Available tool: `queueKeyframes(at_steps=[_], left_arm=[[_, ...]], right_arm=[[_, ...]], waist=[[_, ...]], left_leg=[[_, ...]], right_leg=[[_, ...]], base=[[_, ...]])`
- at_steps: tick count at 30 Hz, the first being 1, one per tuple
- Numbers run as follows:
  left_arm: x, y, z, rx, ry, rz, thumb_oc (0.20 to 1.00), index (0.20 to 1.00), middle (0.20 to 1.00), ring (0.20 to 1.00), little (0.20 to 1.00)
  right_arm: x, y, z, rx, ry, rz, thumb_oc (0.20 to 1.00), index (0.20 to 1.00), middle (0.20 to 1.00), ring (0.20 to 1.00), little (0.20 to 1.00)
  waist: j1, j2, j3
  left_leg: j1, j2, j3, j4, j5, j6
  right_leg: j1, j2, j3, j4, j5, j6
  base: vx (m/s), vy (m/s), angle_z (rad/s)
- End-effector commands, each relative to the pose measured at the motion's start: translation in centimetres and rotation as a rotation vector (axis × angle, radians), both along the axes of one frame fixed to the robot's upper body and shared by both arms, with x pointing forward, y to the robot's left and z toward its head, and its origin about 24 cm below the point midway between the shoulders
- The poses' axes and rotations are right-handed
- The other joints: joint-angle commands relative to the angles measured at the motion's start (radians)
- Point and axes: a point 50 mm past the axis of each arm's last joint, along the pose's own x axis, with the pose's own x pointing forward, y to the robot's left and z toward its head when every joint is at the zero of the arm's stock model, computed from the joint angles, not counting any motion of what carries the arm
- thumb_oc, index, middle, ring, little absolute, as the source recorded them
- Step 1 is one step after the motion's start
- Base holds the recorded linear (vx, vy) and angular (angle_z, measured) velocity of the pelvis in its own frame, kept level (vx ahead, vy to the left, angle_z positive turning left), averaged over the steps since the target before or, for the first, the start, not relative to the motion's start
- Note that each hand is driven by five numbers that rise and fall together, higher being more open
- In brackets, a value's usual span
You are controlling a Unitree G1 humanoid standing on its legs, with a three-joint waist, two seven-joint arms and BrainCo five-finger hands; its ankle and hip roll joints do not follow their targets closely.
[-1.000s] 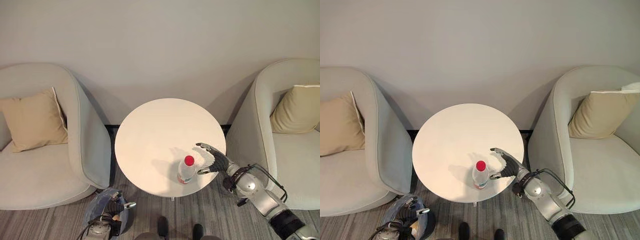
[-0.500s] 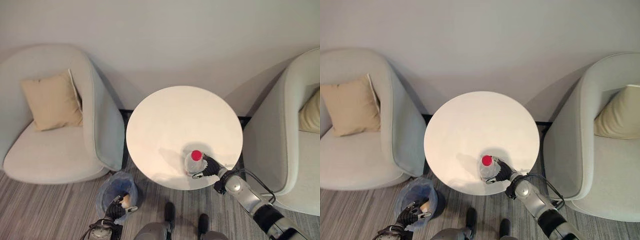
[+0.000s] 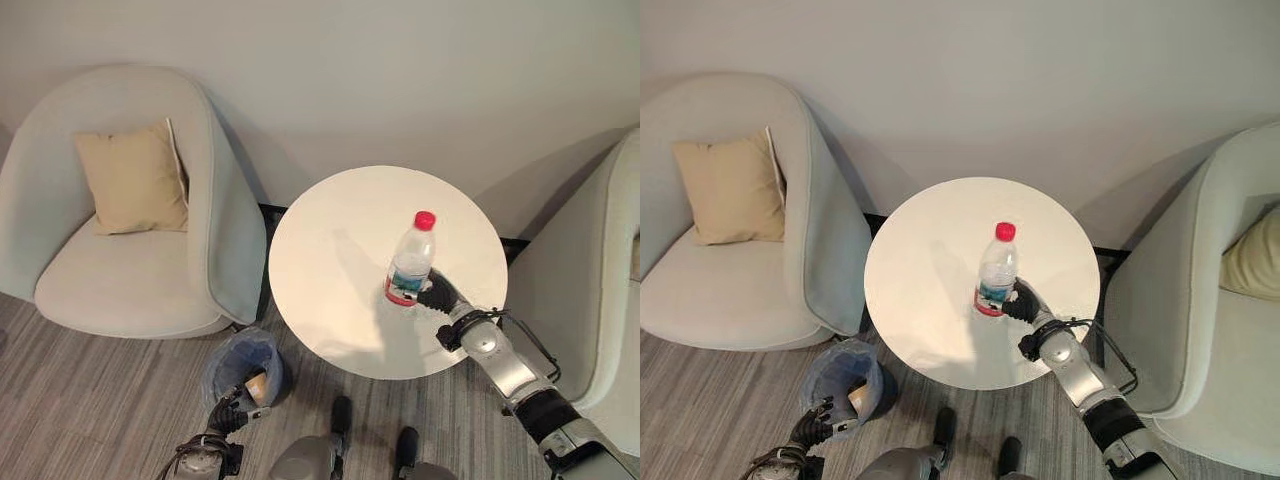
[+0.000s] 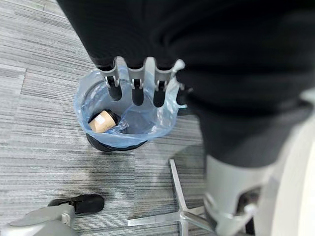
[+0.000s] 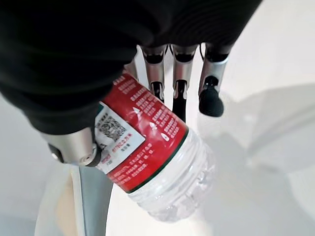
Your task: Gather garbage on tea table into small bin, then transfer packed bag to large trash can.
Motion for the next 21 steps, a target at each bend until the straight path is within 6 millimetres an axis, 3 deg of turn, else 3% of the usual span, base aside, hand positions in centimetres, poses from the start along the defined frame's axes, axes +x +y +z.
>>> queueKeyframes(at_steps=[1, 6, 8, 9, 10, 13, 14, 17, 21], left_arm=[[0.5, 1.0, 0.4, 0.024, -0.013, -0.008, 1.000, 1.000, 1.000, 1.000, 1.000], [1.1, 0.6, 0.6, 0.019, -0.022, -0.035, 1.000, 1.000, 1.000, 1.000, 1.000], [2.0, -0.1, 0.9, 0.014, -0.051, -0.065, 1.000, 1.000, 1.000, 1.000, 1.000], [2.7, -0.6, 1.2, 0.018, -0.069, -0.100, 1.000, 1.000, 1.000, 1.000, 1.000], [2.8, -0.7, 1.3, 0.019, -0.077, -0.115, 1.000, 1.000, 1.000, 1.000, 1.000], [2.9, -0.8, 1.4, 0.024, -0.079, -0.121, 1.000, 1.000, 1.000, 1.000, 1.000], [3.2, -0.9, 1.5, 0.030, -0.088, -0.138, 1.000, 1.000, 1.000, 1.000, 1.000], [3.0, -1.0, 1.3, 0.030, -0.075, -0.138, 1.000, 1.000, 1.000, 1.000, 1.000], [2.9, -0.5, 1.3, 0.046, -0.070, -0.124, 1.000, 1.000, 1.000, 1.000, 1.000]], right_arm=[[-0.4, 2.1, 2.3, 0.132, -0.106, 0.120, 0.200, 0.200, 0.200, 0.200, 0.200], [-1.1, 1.6, 2.3, 0.097, -0.112, 0.136, 0.200, 0.200, 0.200, 0.200, 0.200], [-1.1, 1.1, 2.2, 0.087, -0.126, 0.103, 0.200, 0.200, 0.200, 0.200, 0.200], [-1.0, 0.7, 2.3, 0.072, -0.135, 0.082, 0.200, 0.200, 0.200, 0.200, 0.200], [-0.7, 0.6, 2.5, 0.062, -0.146, 0.072, 0.200, 0.200, 0.200, 0.200, 0.200], [-0.6, 0.4, 2.6, 0.052, -0.153, 0.061, 0.200, 0.200, 0.200, 0.200, 0.200], [-0.5, -0.1, 2.5, 0.032, -0.151, 0.036, 0.200, 0.200, 0.200, 0.200, 0.200], [-0.5, -0.2, 2.5, 0.027, -0.149, 0.026, 0.200, 0.200, 0.200, 0.200, 0.200], [-0.3, 0.4, 2.2, 0.060, -0.132, 0.019, 0.200, 0.200, 0.200, 0.200, 0.200]], waist=[[0.000, -0.026, -0.062], [0.003, -0.017, -0.044], [-0.005, -0.020, -0.015], [-0.028, -0.026, -0.014], [-0.037, -0.027, -0.023], [-0.048, -0.028, -0.030], [-0.062, -0.025, -0.050], [-0.069, -0.005, -0.077], [-0.054, -0.022, -0.076]], left_leg=[[0.015, 0.127, 0.070, 0.065, -0.070, -0.079], [-0.047, 0.143, 0.043, 0.093, -0.013, -0.124], [-0.106, 0.161, 0.125, 0.151, -0.001, -0.121], [-0.112, 0.205, 0.271, 0.193, -0.008, -0.105], [-0.084, 0.228, 0.339, 0.226, -0.057, -0.116], [-0.058, 0.244, 0.391, 0.261, -0.092, -0.114], [-0.004, 0.264, 0.466, 0.252, -0.113, -0.118], [0.048, 0.230, 0.461, 0.185, -0.138, -0.109], [0.029, 0.183, 0.429, 0.195, -0.167, -0.073]], right_leg=[[-0.011, -0.021, 0.027, 0.090, -0.187, 0.013], [-0.006, 0.001, -0.013, 0.096, -0.216, -0.014], [-0.002, -0.012, -0.065, 0.086, -0.214, -0.021], [-0.003, -0.031, -0.115, 0.075, -0.202, -0.018], [0.010, -0.045, -0.141, 0.064, -0.202, -0.011], [0.011, -0.065, -0.180, 0.061, -0.183, -0.006], [0.008, -0.083, -0.233, 0.056, -0.175, -0.001], [0.011, -0.089, -0.256, 0.059, -0.163, 0.019], [0.030, -0.147, -0.272, 0.088, -0.140, 0.039]], base=[[-0.08, -0.105, 0.01], [-0.12, -0.081, 0.20], [-0.27, -0.075, 1.23], [-0.16, -0.011, 2.01], [-0.11, 0.043, 1.98], [-0.04, 0.100, 0.95], [0.02, 0.193, 0.82], [0.09, 0.188, 0.73], [0.14, 0.228, 0.43]])
